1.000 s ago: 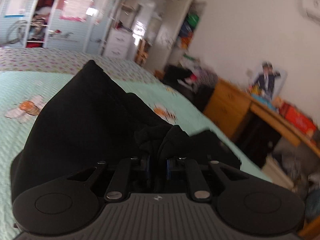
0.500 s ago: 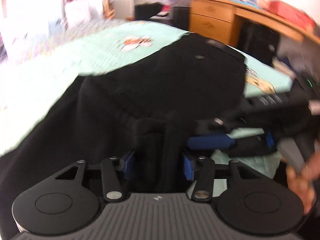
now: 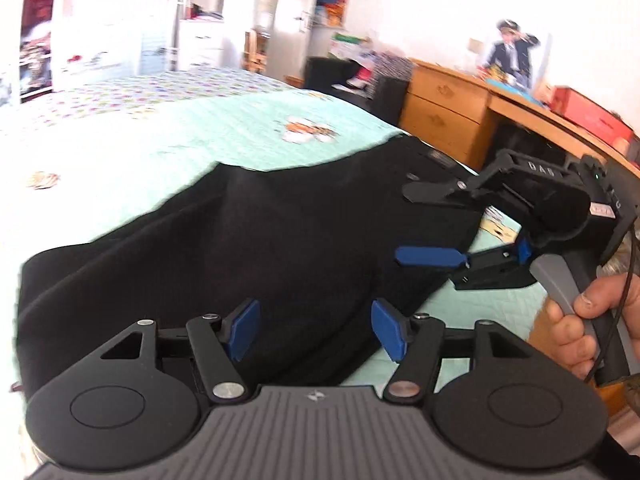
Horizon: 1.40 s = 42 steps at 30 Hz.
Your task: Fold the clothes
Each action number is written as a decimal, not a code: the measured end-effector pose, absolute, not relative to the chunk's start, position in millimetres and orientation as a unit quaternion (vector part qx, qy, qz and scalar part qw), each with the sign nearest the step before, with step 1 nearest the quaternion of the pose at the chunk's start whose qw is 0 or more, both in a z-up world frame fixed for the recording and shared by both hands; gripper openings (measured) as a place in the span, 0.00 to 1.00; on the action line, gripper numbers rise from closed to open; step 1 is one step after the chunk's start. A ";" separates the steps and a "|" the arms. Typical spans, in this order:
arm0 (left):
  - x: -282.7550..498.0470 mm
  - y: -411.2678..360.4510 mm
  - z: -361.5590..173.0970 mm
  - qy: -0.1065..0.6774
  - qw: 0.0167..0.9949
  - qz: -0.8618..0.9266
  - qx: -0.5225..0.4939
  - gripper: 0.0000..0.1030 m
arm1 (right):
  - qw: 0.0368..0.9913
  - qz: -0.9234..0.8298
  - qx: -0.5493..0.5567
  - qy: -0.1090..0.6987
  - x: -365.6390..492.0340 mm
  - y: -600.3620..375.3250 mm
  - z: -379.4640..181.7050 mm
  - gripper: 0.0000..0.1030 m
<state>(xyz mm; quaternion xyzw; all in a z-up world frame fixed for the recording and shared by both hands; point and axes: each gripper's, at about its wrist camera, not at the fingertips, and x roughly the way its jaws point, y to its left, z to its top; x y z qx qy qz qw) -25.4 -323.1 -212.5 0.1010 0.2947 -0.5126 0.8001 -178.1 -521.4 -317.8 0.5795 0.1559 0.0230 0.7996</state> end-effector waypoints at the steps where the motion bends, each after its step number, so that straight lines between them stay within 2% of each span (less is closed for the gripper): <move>1: -24.8 -315.6 -212.2 0.291 0.810 -0.499 0.100 0.62 | 0.792 0.025 0.588 0.162 -174.4 -519.9 -318.9 0.62; 5: -16.5 -283.4 -214.2 0.289 0.839 -0.451 0.093 0.62 | 0.775 0.035 0.604 0.184 -165.9 -509.0 -318.1 0.62; 14: -3.8 -222.3 -219.6 0.298 0.857 -0.411 0.086 0.63 | 0.804 -0.035 0.529 0.268 -126.7 -480.6 -300.9 0.63; 18: -0.7 -210.2 -225.4 0.295 0.857 -0.411 0.097 0.64 | 0.818 -0.057 0.502 0.275 -122.1 -469.3 -300.3 0.62; 19: -2.4 -206.8 -226.2 0.295 0.857 -0.411 0.095 0.64 | 0.823 -0.062 0.493 0.276 -120.7 -466.8 -300.3 0.59; 21: -0.7 -204.1 -228.2 0.297 0.859 -0.404 0.103 0.65 | 0.833 -0.067 0.480 0.269 -117.8 -465.3 -301.7 0.40; 22: 0.2 -202.8 -229.2 0.298 0.860 -0.400 0.108 0.65 | 0.834 -0.066 0.481 0.261 -118.4 -465.9 -303.6 0.27; 23: 2.1 -198.7 -229.8 0.301 0.861 -0.396 0.103 0.65 | 0.828 -0.059 0.499 0.249 -121.4 -468.3 -306.4 0.25; 27: 9.7 -181.9 -232.2 0.312 0.868 -0.377 0.083 0.67 | 0.794 -0.037 0.569 0.213 -149.2 -472.9 -310.0 0.24; 33: 10.3 -171.7 -231.6 0.321 0.870 -0.368 0.067 0.67 | 0.791 -0.059 0.559 0.241 -153.6 -474.7 -325.3 0.23; 39: 0.8 -165.0 -222.0 0.301 0.873 -0.379 0.059 0.67 | 0.825 -0.012 0.531 0.194 -155.2 -469.4 -293.1 0.23; 42: -7.4 -168.6 -216.9 0.286 0.869 -0.398 0.065 0.67 | 0.823 -0.014 0.533 0.198 -152.9 -472.5 -297.2 0.23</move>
